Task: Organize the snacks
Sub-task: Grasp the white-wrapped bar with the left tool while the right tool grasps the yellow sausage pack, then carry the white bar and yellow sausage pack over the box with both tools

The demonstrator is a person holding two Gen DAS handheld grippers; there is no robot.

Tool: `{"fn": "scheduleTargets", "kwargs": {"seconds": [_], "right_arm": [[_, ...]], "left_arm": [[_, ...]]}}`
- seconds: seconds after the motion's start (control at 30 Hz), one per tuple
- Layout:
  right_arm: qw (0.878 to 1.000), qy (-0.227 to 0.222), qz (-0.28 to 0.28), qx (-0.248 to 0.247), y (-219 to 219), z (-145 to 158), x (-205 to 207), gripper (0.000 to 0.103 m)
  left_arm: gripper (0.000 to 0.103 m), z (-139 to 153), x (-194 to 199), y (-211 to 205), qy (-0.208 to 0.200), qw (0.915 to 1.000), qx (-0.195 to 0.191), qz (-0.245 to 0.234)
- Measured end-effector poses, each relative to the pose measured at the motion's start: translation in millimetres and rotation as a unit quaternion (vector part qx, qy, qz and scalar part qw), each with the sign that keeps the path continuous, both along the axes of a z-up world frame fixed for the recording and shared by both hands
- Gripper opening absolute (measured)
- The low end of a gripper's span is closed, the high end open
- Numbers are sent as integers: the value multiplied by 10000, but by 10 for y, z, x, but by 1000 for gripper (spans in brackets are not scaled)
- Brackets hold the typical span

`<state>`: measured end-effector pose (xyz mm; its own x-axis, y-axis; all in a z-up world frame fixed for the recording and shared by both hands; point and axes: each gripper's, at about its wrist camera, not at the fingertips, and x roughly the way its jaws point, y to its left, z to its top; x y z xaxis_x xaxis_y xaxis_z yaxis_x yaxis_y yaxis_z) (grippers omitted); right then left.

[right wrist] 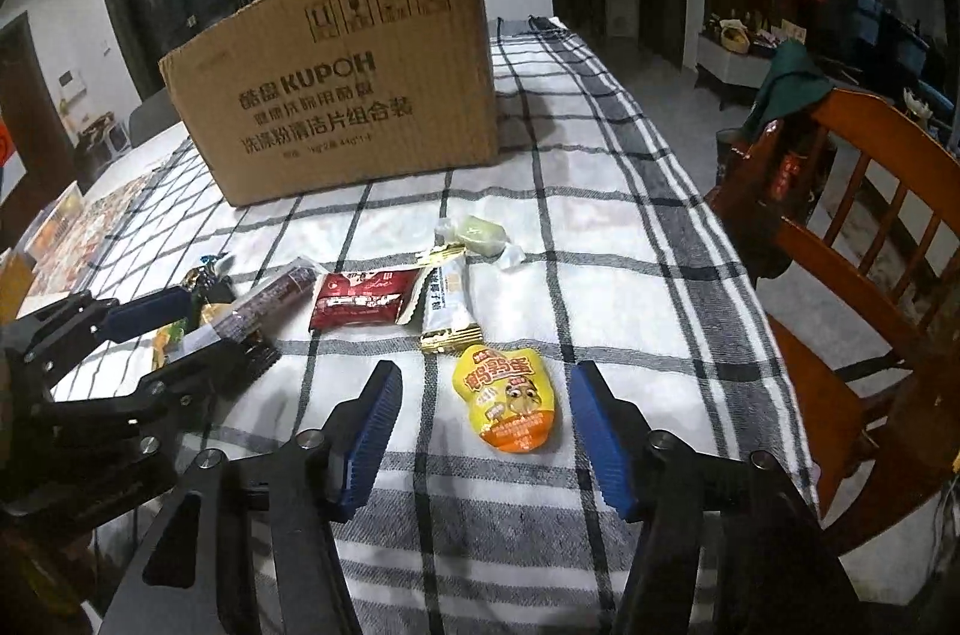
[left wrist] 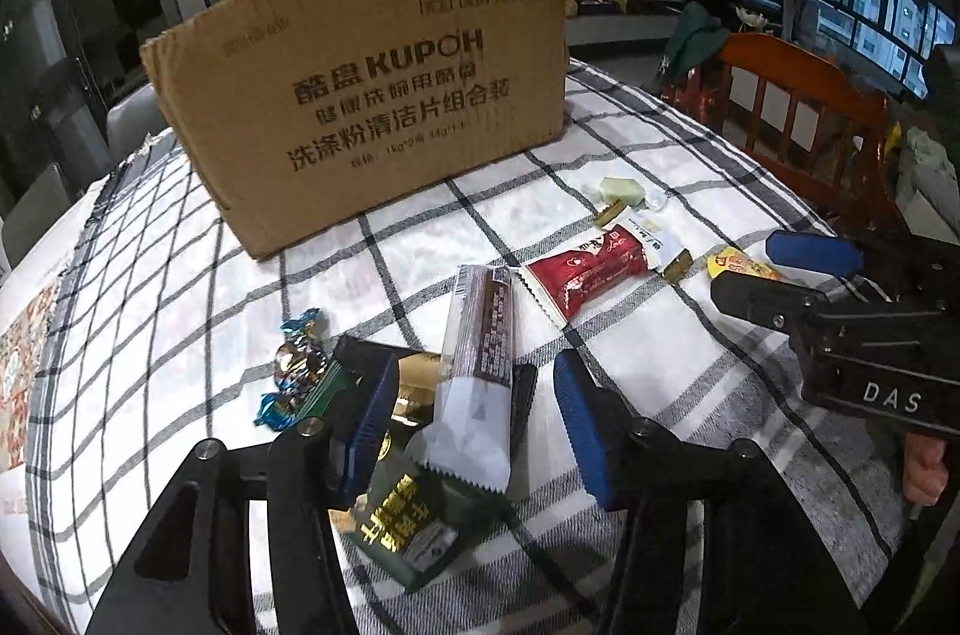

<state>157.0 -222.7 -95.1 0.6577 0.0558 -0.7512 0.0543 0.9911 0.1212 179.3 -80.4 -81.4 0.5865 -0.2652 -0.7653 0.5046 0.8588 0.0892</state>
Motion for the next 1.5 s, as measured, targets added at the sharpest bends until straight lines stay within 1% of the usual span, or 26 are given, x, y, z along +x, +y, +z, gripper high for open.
{"fn": "scheduleTargets", "kwargs": {"seconds": [0.07,0.2,0.23,0.27,0.37,0.43,0.57,0.67,0.73,0.97,1.23,1.5], "right_arm": [[10000,29,8,33,-6,-17,38,53],[9999,136,15,9,-13,-69,115,51],[9999,151,6,29,-21,-77,128,48],[9999,156,-4,38,-25,-85,134,46],[9999,151,-27,27,-37,-97,137,41],[9999,141,-30,49,-49,-101,130,39],[9999,111,-42,48,-52,-99,116,39],[10000,61,-36,33,-36,-72,101,38],[10000,11,-6,27,-10,-40,83,38],[9997,-124,138,139,69,80,14,38],[9990,-294,276,205,179,238,-47,38],[9971,-579,425,249,339,456,-94,38]], "left_arm": [[51,-30,50,-18,57,10000,20,-9],[49,-92,163,-36,258,9997,-30,4],[46,-105,184,-38,307,9995,-54,20],[44,-110,194,-41,326,9994,-72,35],[44,-119,205,-68,309,9995,-83,40],[42,-124,210,-89,287,9996,-58,35],[27,-140,222,-130,240,9997,62,61],[26,-143,241,-122,278,9996,-19,76],[23,-138,241,-122,292,9995,-52,74],[22,-38,149,-84,262,9994,-211,77],[21,155,24,16,135,9988,-450,148],[21,415,-79,138,-109,9974,-648,279]]}}
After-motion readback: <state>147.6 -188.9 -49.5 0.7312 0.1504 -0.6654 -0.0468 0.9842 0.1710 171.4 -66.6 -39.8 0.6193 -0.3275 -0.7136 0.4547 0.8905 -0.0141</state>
